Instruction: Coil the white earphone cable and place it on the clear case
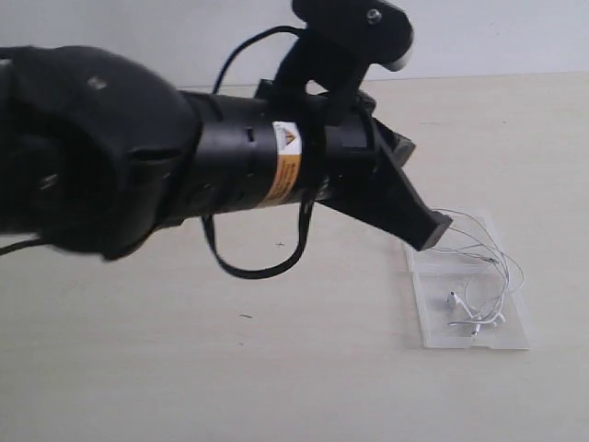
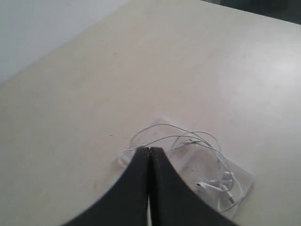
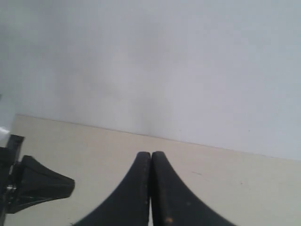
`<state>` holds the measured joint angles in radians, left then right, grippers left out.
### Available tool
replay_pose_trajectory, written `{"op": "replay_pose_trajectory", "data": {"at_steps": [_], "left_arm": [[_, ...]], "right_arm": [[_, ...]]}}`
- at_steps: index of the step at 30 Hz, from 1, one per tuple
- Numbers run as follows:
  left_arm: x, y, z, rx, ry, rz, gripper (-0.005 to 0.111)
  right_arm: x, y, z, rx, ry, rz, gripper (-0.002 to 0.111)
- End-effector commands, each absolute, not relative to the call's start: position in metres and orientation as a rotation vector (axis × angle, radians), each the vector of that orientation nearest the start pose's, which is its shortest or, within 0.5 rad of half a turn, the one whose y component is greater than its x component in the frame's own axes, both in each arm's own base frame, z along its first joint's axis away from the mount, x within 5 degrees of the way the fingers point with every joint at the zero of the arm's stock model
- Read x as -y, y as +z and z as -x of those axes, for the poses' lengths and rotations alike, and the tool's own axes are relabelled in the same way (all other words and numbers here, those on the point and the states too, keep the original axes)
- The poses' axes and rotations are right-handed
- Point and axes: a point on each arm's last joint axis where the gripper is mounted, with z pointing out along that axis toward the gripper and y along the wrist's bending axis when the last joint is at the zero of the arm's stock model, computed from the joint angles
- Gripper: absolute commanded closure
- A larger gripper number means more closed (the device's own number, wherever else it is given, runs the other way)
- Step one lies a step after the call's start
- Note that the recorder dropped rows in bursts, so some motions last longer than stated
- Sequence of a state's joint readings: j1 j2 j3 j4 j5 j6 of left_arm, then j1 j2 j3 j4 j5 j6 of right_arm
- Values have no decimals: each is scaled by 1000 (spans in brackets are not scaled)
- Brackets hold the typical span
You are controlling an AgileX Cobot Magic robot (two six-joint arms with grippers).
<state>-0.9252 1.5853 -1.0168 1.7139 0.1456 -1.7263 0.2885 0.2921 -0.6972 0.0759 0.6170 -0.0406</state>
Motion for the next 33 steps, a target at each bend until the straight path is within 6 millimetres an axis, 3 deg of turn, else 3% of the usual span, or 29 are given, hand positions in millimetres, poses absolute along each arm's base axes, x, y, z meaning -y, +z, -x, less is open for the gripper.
{"op": "replay_pose_trajectory", "data": {"at_steps": [1, 4, 6, 19, 22, 27, 33], "left_arm": [[236, 292, -175, -1793, -296, -658, 107], [200, 310, -146, -1716, -384, -601, 107], [184, 313, -136, -1705, -440, -571, 107], [116, 307, -107, -1645, -534, -432, 107], [101, 291, -111, -1689, -488, -372, 107], [64, 251, -121, -1811, -358, -127, 107], [25, 236, -112, -1793, -263, 64, 107]], "right_arm": [[-16, 369, -29, -1639, 353, 217, 108], [-15, 370, -27, -1631, 357, 215, 108], [-15, 370, -27, -1631, 357, 215, 108], [-15, 370, -27, -1631, 357, 215, 108], [-15, 370, -27, -1631, 357, 215, 108], [-15, 370, -27, -1631, 357, 215, 108], [-15, 370, -27, -1631, 357, 215, 108]]}}
